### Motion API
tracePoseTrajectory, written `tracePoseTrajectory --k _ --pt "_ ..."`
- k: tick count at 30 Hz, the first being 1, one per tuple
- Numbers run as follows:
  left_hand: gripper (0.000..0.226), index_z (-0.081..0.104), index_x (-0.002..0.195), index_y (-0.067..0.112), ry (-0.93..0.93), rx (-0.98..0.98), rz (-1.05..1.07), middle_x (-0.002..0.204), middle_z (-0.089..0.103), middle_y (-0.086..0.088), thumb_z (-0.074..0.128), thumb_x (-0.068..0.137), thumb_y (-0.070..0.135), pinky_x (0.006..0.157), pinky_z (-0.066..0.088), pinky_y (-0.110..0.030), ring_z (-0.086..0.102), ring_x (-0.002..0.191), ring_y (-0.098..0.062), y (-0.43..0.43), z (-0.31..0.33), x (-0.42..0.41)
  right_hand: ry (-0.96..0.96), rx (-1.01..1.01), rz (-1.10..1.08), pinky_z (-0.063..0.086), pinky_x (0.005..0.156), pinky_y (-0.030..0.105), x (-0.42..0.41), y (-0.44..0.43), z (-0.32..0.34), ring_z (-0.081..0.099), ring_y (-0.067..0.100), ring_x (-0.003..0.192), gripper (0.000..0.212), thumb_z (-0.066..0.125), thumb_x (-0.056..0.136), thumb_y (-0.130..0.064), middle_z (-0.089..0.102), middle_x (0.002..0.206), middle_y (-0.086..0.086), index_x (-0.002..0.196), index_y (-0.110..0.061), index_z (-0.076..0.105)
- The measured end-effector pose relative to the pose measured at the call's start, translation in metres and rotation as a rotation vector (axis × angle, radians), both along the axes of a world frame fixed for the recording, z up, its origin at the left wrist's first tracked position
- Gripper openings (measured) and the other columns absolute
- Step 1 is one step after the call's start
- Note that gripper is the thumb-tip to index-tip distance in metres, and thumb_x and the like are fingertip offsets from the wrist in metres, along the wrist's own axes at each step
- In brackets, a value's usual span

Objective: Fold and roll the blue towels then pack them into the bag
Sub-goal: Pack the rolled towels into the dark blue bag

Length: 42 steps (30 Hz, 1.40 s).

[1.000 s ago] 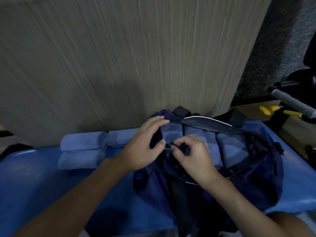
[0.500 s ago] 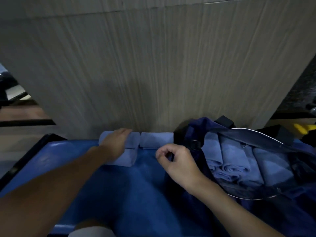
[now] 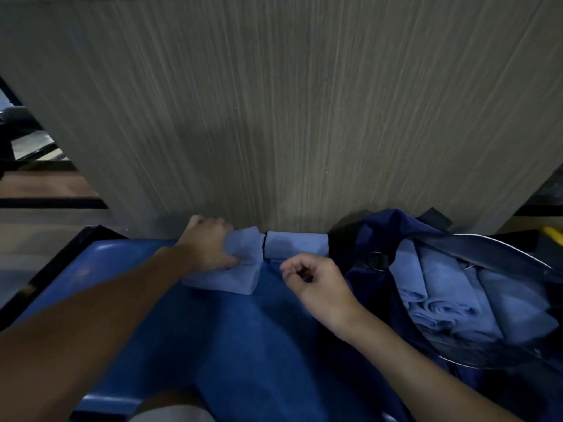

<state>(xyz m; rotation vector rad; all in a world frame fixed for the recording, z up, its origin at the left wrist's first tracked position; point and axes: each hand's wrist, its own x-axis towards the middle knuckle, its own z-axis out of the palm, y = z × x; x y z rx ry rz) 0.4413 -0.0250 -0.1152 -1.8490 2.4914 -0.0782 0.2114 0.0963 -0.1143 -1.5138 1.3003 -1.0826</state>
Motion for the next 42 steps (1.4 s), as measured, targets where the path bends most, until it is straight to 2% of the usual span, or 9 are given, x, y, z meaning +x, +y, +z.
tracePoseTrajectory --k 5,9,13,17,26,32,35,39,42 --pt "0.042 0.051 0.097 0.022 0.782 -0.038 0.123 0.091 0.061 0.010 0.081 0.074 0.041 0.065 0.046 -0.027 0.061 0.084 -0.007 0.033 0.038 -0.019 -0.078 -0.016 -0.025 0.043 0.079 0.014 0.001 0.004 0.010 0.054 -0.003 0.078 0.023 0.066 0.087 -0.007 0.059 0.087 -0.004 0.099 -0.026 0.061" --pt "0.047 0.050 0.112 0.021 1.213 -0.072 0.058 0.105 0.061 0.011 0.081 0.078 0.025 0.067 0.049 -0.013 0.063 0.091 0.001 0.083 0.073 -0.065 -0.128 -0.012 -0.048 0.043 0.099 0.021 -0.011 0.015 0.031 0.054 0.003 0.109 0.058 0.073 0.084 -0.022 0.054 0.114 -0.004 0.132 -0.032 0.042" --pt "0.046 0.051 0.115 0.019 1.442 0.040 0.043 0.104 0.066 0.005 0.079 0.080 0.022 0.068 0.054 -0.017 0.067 0.089 -0.003 0.122 0.089 -0.111 -0.272 0.018 -0.008 0.042 0.102 0.026 -0.035 0.034 0.051 0.051 0.001 0.121 0.097 0.080 0.073 -0.039 0.053 0.128 -0.007 0.146 -0.048 0.017" --pt "0.050 0.048 0.118 0.020 1.601 0.185 0.048 0.107 0.068 0.004 0.080 0.079 0.023 0.073 0.059 -0.032 0.071 0.090 -0.009 0.143 0.087 -0.152 -0.415 0.030 0.010 0.053 0.085 0.021 -0.065 0.060 0.065 0.063 0.003 0.110 0.100 0.077 0.068 -0.036 0.060 0.126 -0.003 0.145 -0.050 0.015" --pt "0.048 0.046 0.115 0.023 1.412 0.277 -0.142 0.108 0.061 0.011 0.068 0.079 0.047 0.073 0.050 -0.015 0.063 0.093 0.005 0.171 0.081 -0.244 -0.391 -0.059 -0.186 0.054 0.093 0.042 -0.147 0.111 0.059 0.064 0.014 0.110 0.073 0.068 0.089 -0.016 0.066 0.118 -0.003 0.137 -0.057 0.030" --pt "0.040 0.059 0.109 0.024 0.750 -0.253 -0.507 0.132 0.045 0.006 0.048 0.082 0.052 0.103 0.035 -0.036 0.043 0.123 -0.014 0.151 0.069 -0.281 -0.223 -0.089 -0.345 0.050 0.097 0.034 -0.210 0.135 0.045 0.056 0.007 0.118 0.057 0.055 0.096 -0.016 0.052 0.136 -0.012 0.133 -0.056 0.039" --pt "0.045 0.068 0.104 0.027 0.598 -0.259 -0.569 0.145 0.044 0.001 0.041 0.081 0.055 0.117 0.019 -0.045 0.030 0.141 -0.016 0.139 0.061 -0.303 -0.142 -0.107 -0.434 0.042 0.097 0.018 -0.234 0.142 0.039 0.046 -0.009 0.119 0.044 0.052 0.097 -0.012 0.049 0.133 -0.026 0.121 -0.047 0.052" --pt "0.064 0.065 0.122 0.026 0.376 -0.192 -0.588 0.145 0.044 0.009 0.032 0.079 0.060 0.119 -0.003 -0.051 0.015 0.148 -0.009 0.126 0.056 -0.327 -0.122 -0.061 -0.506 0.047 0.087 0.022 -0.257 0.147 0.029 0.055 0.002 0.110 0.028 0.059 0.094 -0.018 0.056 0.126 -0.016 0.114 -0.037 0.060" --pt "0.060 0.051 0.138 0.025 0.258 -0.136 -0.568 0.146 0.037 0.014 0.049 0.086 0.054 0.117 -0.002 -0.058 0.011 0.147 -0.005 0.117 0.056 -0.336 -0.103 0.010 -0.484 0.049 0.093 0.025 -0.268 0.151 0.022 0.054 0.002 0.114 0.044 0.071 0.084 -0.029 0.054 0.128 -0.013 0.126 -0.030 0.056"
